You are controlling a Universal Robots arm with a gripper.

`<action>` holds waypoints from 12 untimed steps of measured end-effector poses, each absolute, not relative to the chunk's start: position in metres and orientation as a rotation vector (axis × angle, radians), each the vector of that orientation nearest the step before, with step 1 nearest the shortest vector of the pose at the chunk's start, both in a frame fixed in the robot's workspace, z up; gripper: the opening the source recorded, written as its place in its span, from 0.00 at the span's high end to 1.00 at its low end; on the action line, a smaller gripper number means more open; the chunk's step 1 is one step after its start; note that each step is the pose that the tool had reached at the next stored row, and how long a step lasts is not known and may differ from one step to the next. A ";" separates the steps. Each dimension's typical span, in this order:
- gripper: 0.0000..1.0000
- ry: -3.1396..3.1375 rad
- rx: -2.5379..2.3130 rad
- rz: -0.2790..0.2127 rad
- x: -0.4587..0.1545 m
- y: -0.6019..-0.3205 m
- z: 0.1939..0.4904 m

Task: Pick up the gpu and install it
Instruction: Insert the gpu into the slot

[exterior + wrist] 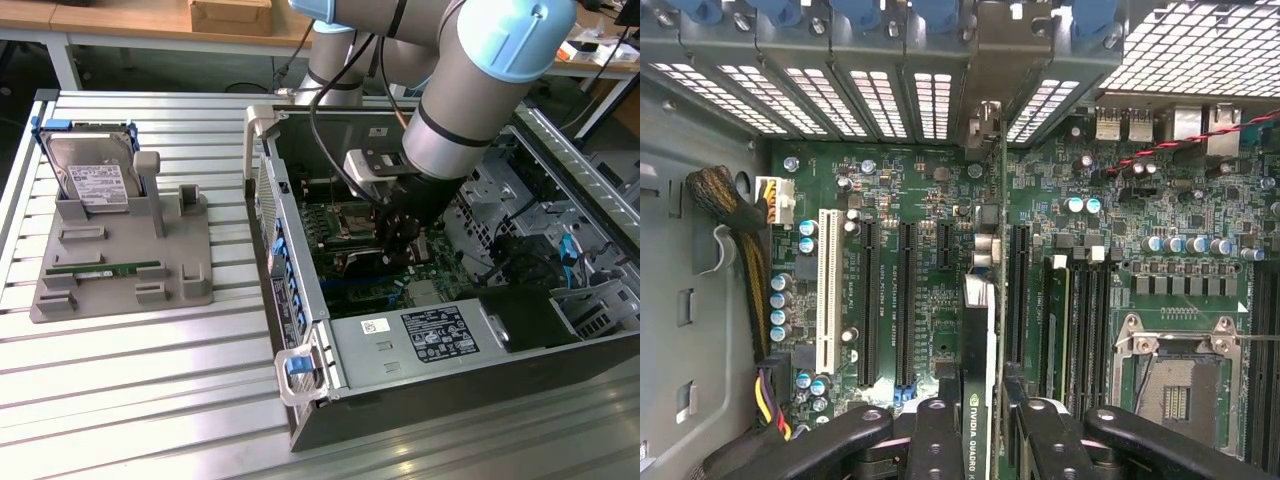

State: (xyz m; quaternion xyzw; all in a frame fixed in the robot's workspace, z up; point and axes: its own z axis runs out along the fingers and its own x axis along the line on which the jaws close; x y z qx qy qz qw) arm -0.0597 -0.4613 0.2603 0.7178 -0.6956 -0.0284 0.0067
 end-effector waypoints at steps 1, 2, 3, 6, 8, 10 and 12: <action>0.73 -2.176 2.245 -0.089 -0.060 -0.461 0.260; 0.73 -2.176 2.246 -0.089 -0.060 -0.461 0.260; 0.73 -2.176 2.245 -0.089 -0.060 -0.461 0.259; 0.73 -2.176 2.245 -0.088 -0.060 -0.461 0.259; 0.73 -2.176 2.245 -0.088 -0.060 -0.461 0.259; 0.73 -2.176 2.245 -0.088 -0.060 -0.461 0.258; 0.73 -2.176 2.245 -0.089 -0.060 -0.461 0.257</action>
